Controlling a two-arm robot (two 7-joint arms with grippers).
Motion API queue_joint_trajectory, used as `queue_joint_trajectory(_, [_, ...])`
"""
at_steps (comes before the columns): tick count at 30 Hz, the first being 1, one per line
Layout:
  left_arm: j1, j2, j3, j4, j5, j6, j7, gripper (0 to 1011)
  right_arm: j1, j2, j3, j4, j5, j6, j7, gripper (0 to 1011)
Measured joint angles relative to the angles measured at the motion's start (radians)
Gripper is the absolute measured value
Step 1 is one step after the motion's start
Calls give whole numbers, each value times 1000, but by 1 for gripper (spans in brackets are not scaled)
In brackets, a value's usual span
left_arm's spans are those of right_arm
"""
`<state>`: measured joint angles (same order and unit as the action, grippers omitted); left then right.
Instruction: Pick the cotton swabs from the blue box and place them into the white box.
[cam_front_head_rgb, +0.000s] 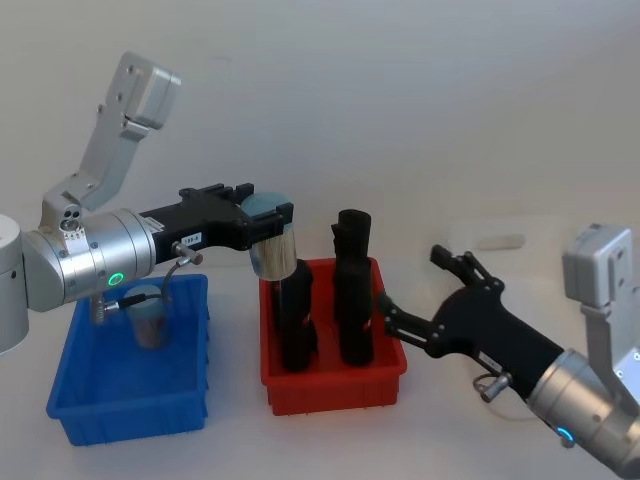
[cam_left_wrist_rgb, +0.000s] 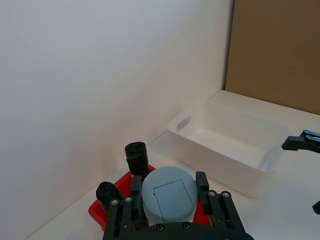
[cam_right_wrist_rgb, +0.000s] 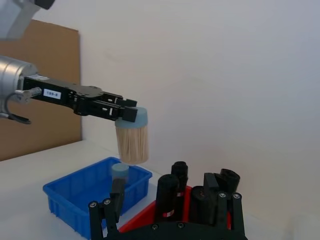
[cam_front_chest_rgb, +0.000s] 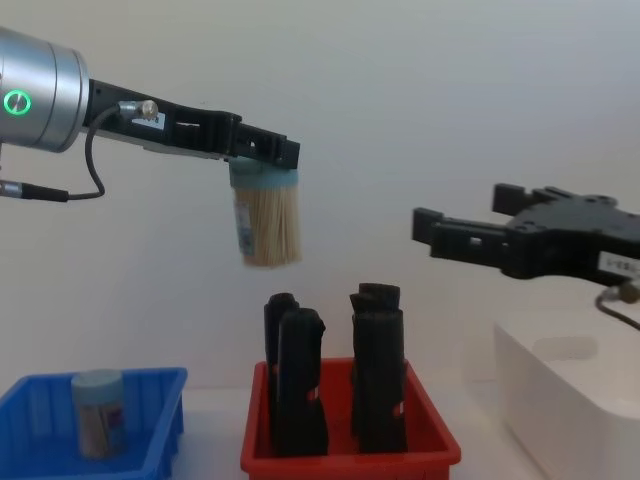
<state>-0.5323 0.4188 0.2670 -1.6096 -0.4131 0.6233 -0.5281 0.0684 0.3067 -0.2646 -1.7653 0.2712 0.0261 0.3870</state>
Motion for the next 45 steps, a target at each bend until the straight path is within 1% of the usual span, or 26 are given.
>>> queue_joint_trajectory(1, [0,0,0,0,0,0,0,652,13,-7,-4,7,-4,2,21,1002])
queue_joint_trajectory(4, [0,0,0,0,0,1,0,652,30,-16,-9,17,-10,5,45,1002])
queue_joint_trajectory(5, [-1,0,0,0,0,1,-1,652,43,-23,-12,27,-14,6,62,1002])
queue_joint_trajectory(9, [-1,0,0,0,0,1,-1,652,79,-42,-19,58,-25,10,101,1002])
queue_joint_trajectory(10, [-1,0,0,0,0,1,-1,652,79,-42,-19,58,-25,10,101,1002])
queue_joint_trajectory(13, [-1,0,0,0,0,1,-1,652,107,-56,-23,85,-32,13,125,1002])
queue_joint_trajectory(26, [-1,0,0,0,0,1,-1,653,199,-96,-30,195,-40,19,190,1002])
queue_joint_trajectory(36, [-1,0,0,0,0,0,-1,652,283,-133,-39,310,-45,8,247,1002])
queue_joint_trajectory(42, [-1,0,0,0,0,0,-1,653,320,-150,-45,363,-52,-1,269,1002])
queue_joint_trajectory(45, [-1,0,0,0,0,0,-1,653,344,-161,-49,400,-56,-7,283,1002])
